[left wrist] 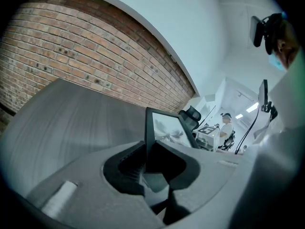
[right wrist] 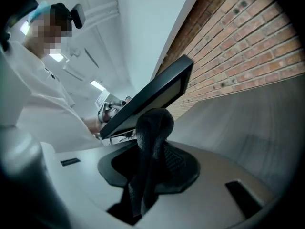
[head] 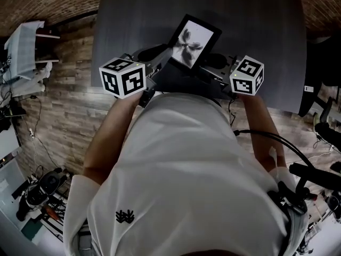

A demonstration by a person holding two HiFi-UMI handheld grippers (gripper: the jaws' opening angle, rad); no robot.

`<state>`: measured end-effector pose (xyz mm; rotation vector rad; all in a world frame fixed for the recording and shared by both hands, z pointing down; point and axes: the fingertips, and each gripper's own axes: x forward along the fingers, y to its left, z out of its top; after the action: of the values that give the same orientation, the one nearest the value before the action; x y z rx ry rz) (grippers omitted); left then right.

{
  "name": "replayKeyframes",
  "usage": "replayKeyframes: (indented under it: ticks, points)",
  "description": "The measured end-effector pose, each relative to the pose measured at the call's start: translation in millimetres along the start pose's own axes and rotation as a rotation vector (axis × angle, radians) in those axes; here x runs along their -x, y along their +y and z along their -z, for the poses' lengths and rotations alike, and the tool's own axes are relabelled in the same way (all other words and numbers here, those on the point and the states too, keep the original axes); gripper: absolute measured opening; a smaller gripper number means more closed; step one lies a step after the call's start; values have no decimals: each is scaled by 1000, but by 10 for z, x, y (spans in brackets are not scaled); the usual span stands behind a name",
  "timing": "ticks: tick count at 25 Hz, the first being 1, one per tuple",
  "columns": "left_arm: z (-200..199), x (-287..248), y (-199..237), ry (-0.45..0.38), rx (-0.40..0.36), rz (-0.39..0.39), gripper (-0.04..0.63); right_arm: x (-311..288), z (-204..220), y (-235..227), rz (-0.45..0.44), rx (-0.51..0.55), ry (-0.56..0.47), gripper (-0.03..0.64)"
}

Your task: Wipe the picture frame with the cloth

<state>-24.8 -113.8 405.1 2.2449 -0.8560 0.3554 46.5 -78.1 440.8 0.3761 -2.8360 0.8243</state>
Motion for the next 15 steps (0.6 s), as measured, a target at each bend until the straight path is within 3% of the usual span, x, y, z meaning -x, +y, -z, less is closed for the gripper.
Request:
replayKeyframes:
  ticks: [4,7,15]
  points:
    - [6,-30,-96,10,0,17,75,218,-229,-379,136,9,-90,107]
    - [7,-73,-132,18,-4,25,75,295,-320,-530,186,31,-110,107]
    - [-41,-92,-133,15,1,30,75,-81,-164,-58,49,141,-20,107]
